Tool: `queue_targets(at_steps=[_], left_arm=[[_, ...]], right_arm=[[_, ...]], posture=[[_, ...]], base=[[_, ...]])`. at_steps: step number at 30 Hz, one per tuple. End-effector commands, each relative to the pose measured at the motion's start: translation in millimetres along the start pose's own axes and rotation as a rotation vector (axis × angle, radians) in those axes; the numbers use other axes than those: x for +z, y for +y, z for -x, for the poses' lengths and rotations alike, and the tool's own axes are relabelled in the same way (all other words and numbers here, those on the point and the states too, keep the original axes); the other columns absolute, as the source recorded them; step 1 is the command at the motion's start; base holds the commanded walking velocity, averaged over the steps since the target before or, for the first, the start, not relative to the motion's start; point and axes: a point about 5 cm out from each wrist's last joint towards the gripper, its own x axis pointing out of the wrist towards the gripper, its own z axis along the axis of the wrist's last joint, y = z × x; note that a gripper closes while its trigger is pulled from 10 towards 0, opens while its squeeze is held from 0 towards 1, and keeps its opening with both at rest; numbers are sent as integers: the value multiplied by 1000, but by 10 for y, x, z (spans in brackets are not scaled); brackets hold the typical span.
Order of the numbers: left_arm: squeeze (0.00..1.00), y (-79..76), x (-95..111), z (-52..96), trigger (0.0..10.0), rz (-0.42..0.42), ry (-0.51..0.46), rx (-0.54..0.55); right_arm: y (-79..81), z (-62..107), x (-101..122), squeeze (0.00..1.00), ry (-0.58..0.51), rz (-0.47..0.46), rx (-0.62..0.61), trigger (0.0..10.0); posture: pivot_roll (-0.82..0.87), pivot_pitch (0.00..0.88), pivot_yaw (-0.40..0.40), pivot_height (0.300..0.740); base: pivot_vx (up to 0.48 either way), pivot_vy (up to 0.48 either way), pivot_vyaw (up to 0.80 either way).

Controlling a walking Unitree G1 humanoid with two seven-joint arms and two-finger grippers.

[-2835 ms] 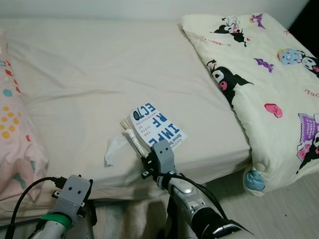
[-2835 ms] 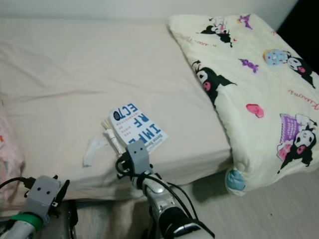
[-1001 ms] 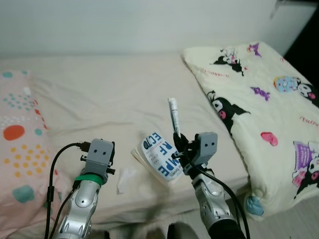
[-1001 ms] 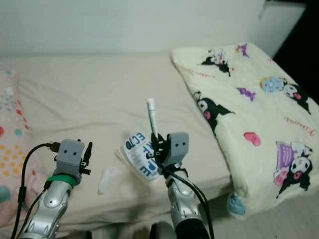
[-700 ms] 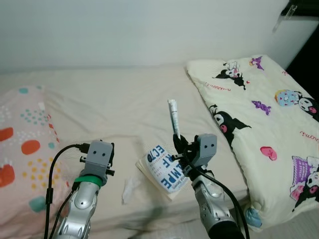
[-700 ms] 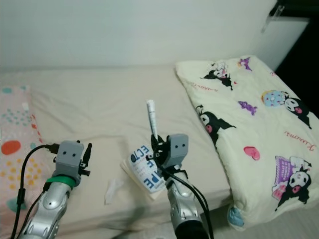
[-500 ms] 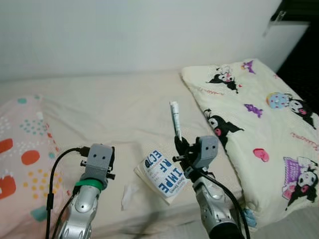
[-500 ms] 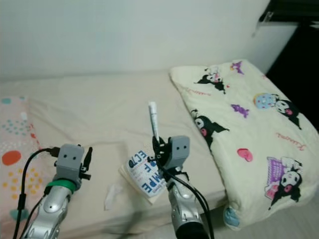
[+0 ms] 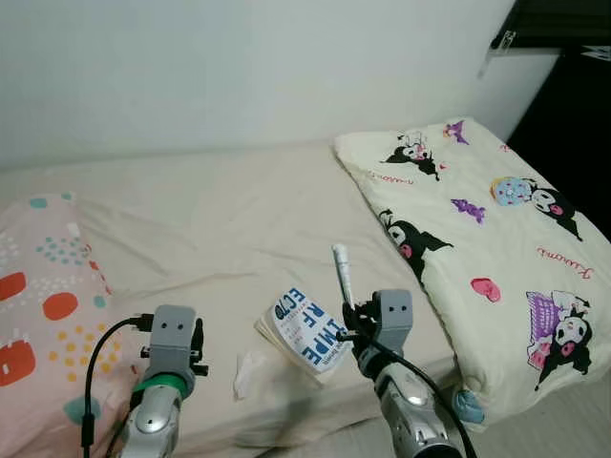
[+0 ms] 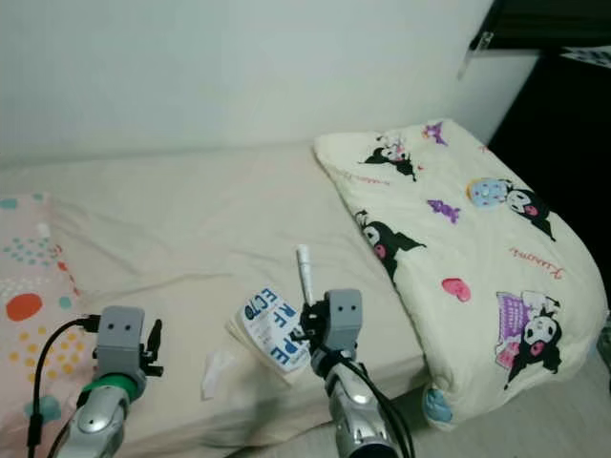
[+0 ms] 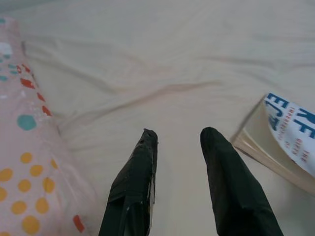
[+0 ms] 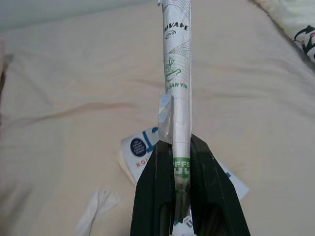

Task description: Clean up the room

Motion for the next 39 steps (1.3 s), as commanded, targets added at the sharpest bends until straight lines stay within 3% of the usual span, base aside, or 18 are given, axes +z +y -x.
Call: queue_targets(at_steps=[1,10,15,22,26,39], left_arm=[[0,-15,-29,31,10000,1,5,-2],[0,-90,-20,20,10000,7,-2,-12],[0,-89,64,5,10000,28,-24,9],[0,-167,91,48,10000,23,-39,-6],[0,-155,67,67,10000,60,-26,9],[0,-145,65,84,10000,63,-24,27]], right_arm=[[-3,39,-79,0,37,5,3,10000],[-7,56,-124,0,52,42,-10,10000],[72,14,-74,0,39,108,50,10000],[41,2,-78,0,58,95,46,10000],[41,-1,-82,0,58,60,35,10000],[57,-15,-68,0,58,85,56,10000]], posture=[[29,2,-27,740],[35,11,-43,740],[36,11,-41,740],[49,24,-56,740],[50,20,-57,740],[46,26,-64,740]], base=[[0,0,0],[0,0,0],[0,-96,160],[0,-480,800],[0,0,0],[0,0,0]])
